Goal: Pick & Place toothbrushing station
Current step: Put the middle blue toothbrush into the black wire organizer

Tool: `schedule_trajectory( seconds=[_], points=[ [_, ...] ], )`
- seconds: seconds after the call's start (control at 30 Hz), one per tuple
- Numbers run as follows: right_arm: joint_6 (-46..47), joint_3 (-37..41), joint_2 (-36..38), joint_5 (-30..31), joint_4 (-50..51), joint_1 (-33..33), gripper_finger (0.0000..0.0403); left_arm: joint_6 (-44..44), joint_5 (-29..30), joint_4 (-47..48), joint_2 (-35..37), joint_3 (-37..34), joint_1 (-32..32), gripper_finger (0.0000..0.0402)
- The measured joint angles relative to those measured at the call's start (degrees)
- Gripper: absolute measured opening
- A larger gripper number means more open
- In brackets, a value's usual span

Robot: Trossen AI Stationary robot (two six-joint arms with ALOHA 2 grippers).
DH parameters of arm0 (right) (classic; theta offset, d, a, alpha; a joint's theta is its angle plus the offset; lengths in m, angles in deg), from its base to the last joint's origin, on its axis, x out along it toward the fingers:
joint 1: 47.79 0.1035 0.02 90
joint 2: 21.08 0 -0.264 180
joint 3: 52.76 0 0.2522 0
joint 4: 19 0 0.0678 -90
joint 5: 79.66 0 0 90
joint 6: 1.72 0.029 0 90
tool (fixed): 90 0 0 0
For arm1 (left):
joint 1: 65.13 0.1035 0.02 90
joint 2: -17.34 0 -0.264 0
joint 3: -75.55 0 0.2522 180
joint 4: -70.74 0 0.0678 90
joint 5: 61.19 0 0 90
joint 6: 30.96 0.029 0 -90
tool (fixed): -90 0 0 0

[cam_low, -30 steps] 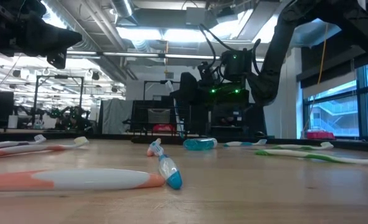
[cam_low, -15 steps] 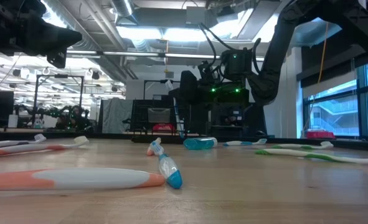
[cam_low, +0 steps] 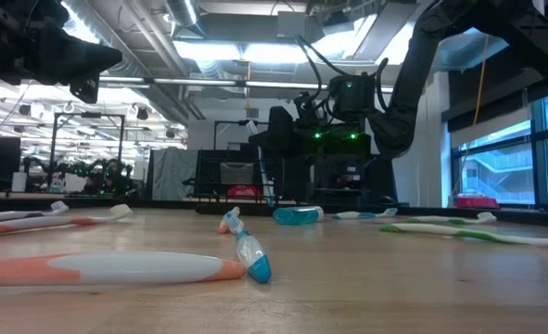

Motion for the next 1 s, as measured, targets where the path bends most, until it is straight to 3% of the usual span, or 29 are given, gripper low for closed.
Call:
schedule_trajectory(
  seconds=[0.7,1.0],
  points=[
    [1.3,0.0,0.0,0.1,0.6,0.1,0.0127,-0.6,0.0,0.2,0.0,0.0,0.0,0.0006],
    [1.4,0.0,0.5,-2.4,2.2,0.1,0.0200,-0.6,0.0,0.2,0.0,0.0,0.0,0.0006]
  ],
)
